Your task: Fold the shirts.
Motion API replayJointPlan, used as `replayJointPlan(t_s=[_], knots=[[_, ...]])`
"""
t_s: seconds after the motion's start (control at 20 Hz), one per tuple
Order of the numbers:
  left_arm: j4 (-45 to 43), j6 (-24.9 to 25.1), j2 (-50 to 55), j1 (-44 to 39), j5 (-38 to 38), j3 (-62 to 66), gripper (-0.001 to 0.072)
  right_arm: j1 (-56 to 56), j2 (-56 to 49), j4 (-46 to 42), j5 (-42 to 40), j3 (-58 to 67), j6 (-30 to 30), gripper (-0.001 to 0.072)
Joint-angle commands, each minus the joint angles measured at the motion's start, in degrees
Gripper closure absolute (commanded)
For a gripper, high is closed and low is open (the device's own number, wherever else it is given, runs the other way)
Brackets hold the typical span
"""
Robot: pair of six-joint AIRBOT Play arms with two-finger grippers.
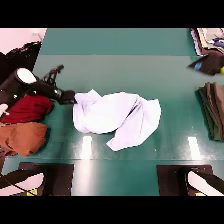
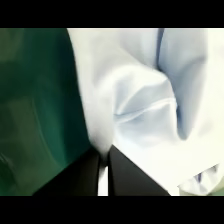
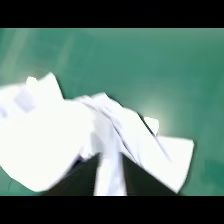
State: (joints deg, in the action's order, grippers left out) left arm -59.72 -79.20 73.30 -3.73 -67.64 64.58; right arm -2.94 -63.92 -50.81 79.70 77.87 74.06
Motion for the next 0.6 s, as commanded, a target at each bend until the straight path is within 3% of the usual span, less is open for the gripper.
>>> replayJointPlan(t_s=[0.0, 0.2, 0.25, 0.3, 0.55], knots=[[-3.58, 0.42, -0.04, 0.07, -0.02, 7.48, 0.0680, -0.02, -4.66, -6.05, -0.04, -11.47, 0.02, 0.0292], [-3.76, 0.72, -0.02, 0.07, 0.46, 8.20, 0.0679, -0.02, -15.26, -5.73, -6.16, -17.66, -0.02, 0.0307], [-3.76, 0.70, -0.02, 0.07, 0.37, 8.20, 0.0680, -0.02, -17.57, -5.70, -7.32, -17.73, -0.02, 0.0315], [-3.76, 0.70, -0.02, 0.07, 0.37, 8.20, 0.0680, 0.02, -19.85, -5.49, -8.17, -17.51, -0.02, 0.0371], [-3.74, 0.59, -0.02, 0.07, 0.72, 8.20, 0.0679, 0.59, -27.47, 0.63, -10.03, -13.84, -1.73, 0.0389]])
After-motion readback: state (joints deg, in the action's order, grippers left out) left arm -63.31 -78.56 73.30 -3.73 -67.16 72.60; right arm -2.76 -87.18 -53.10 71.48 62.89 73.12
